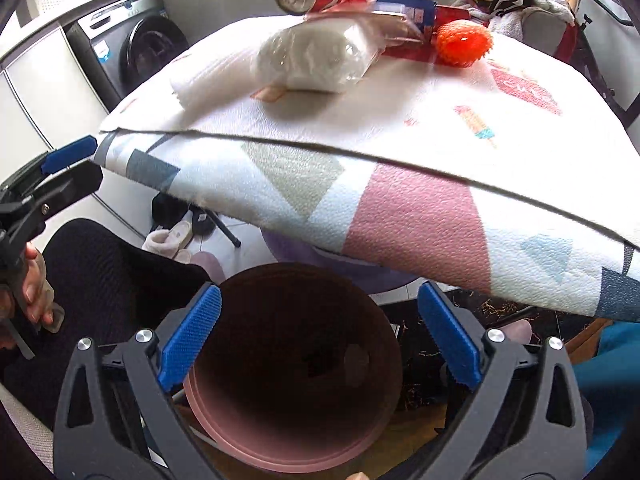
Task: Collect trash
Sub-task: 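Raise the right gripper from the bin back toward the table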
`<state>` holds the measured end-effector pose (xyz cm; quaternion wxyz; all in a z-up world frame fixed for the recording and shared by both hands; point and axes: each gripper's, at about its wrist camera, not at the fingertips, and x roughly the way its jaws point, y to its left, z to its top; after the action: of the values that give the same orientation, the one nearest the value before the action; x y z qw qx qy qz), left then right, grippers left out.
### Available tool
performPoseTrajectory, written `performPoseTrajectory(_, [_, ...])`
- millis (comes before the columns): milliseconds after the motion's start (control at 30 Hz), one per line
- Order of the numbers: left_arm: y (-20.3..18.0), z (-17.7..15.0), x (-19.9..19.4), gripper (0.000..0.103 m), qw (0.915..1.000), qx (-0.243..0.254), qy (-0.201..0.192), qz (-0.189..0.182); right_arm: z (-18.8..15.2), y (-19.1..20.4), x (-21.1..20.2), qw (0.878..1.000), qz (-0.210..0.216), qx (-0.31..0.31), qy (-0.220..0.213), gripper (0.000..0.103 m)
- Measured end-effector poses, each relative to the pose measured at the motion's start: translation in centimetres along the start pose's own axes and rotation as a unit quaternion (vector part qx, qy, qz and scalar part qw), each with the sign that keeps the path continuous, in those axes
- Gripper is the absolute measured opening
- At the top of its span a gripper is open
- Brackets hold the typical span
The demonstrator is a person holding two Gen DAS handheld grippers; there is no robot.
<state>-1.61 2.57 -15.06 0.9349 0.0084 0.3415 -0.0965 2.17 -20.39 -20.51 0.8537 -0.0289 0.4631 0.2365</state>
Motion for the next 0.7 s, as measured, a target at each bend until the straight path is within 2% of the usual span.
performPoseTrajectory(300, [0.0, 0.1, 0.1, 0.091, 1.0000, -0.002, 0.001, 0.006, 0.6, -0.9, -1.8, 0.998, -0.026, 0.007, -0.063, 0.097])
performPoseTrajectory(533, [0.7, 0.5, -0.1, 0.091, 0.9998, -0.017, -0.007, 0.008, 0.9, -2.1, -2.7, 0.995, -0.037, 0.023, -0.094, 0.097])
performPoseTrajectory(700, [1.5, 1.6, -0.4, 0.091, 0.9993, -0.028, -0.024, 0.006, 1.8, -3.2, -3.4, 0.993, -0.041, 0.009, -0.107, 0.097])
